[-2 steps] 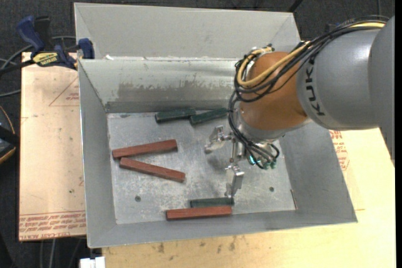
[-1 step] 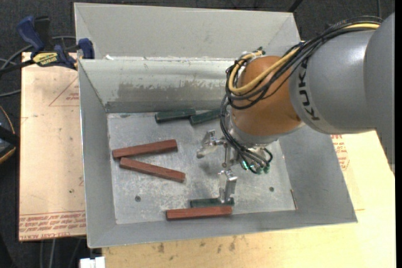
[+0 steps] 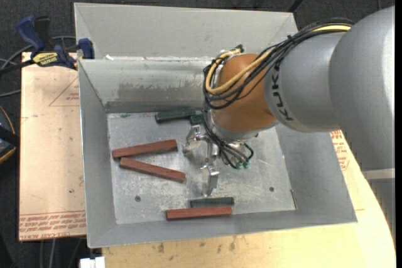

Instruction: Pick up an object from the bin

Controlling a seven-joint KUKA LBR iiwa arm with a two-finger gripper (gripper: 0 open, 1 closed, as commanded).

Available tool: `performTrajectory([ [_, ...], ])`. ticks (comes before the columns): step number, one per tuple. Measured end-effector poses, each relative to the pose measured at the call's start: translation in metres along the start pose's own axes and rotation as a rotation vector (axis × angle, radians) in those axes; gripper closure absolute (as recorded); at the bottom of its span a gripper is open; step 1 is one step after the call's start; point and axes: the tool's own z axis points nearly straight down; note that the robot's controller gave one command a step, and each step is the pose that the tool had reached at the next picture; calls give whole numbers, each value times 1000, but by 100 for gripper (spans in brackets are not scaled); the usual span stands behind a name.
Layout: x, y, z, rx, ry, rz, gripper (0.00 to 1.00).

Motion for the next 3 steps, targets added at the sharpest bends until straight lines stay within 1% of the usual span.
performTrajectory([
  [1, 10, 29, 3, 0, -2, -7, 0],
  [2, -15, 75, 12, -2, -18, -14, 100],
  [3, -15, 75, 12, -2, -18, -14, 100],
])
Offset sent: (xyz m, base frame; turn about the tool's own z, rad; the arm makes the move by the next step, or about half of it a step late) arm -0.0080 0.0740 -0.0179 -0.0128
